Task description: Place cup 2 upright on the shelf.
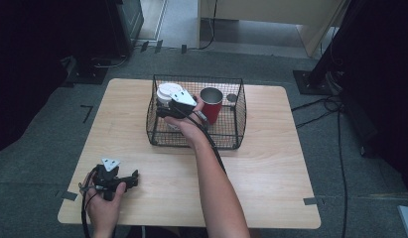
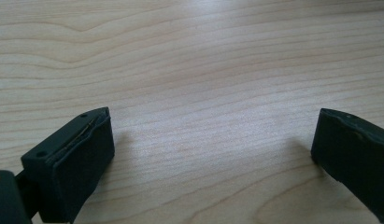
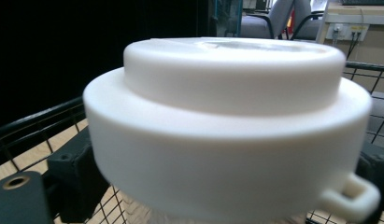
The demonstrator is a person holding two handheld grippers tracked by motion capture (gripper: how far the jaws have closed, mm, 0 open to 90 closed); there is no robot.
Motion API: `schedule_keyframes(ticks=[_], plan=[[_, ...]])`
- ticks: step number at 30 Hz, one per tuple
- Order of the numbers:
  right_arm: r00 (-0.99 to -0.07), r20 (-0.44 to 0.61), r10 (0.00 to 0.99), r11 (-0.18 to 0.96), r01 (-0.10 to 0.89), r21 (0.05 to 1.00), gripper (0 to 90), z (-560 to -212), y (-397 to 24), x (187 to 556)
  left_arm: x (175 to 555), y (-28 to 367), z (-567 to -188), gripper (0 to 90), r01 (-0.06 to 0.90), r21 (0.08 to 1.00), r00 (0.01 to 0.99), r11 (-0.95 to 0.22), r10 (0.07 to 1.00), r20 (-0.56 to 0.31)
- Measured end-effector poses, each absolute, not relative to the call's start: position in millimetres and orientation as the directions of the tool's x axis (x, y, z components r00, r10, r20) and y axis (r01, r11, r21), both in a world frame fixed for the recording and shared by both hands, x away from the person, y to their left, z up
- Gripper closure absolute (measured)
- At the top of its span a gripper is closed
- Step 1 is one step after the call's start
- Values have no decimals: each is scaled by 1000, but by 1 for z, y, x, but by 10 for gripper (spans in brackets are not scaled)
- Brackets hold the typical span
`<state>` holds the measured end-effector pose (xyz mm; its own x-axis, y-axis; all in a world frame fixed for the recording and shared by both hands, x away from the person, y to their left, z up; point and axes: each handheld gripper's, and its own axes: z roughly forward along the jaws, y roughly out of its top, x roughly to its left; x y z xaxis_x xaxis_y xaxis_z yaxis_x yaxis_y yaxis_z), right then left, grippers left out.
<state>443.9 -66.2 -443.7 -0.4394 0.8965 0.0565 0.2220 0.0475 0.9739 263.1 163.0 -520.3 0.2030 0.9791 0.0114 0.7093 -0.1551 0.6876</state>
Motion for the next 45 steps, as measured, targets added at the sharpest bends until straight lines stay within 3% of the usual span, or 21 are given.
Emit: schedule_keyframes(ticks=[9,45], plan=[[-493,13,870,94,191,977,0,-440,-70,440,263,163,-520,1,709,688,203,-155,979,12],[-612,-110,783,202,84,976,0,-416,-104,428,263,163,-520,1,710,687,204,-158,979,14]])
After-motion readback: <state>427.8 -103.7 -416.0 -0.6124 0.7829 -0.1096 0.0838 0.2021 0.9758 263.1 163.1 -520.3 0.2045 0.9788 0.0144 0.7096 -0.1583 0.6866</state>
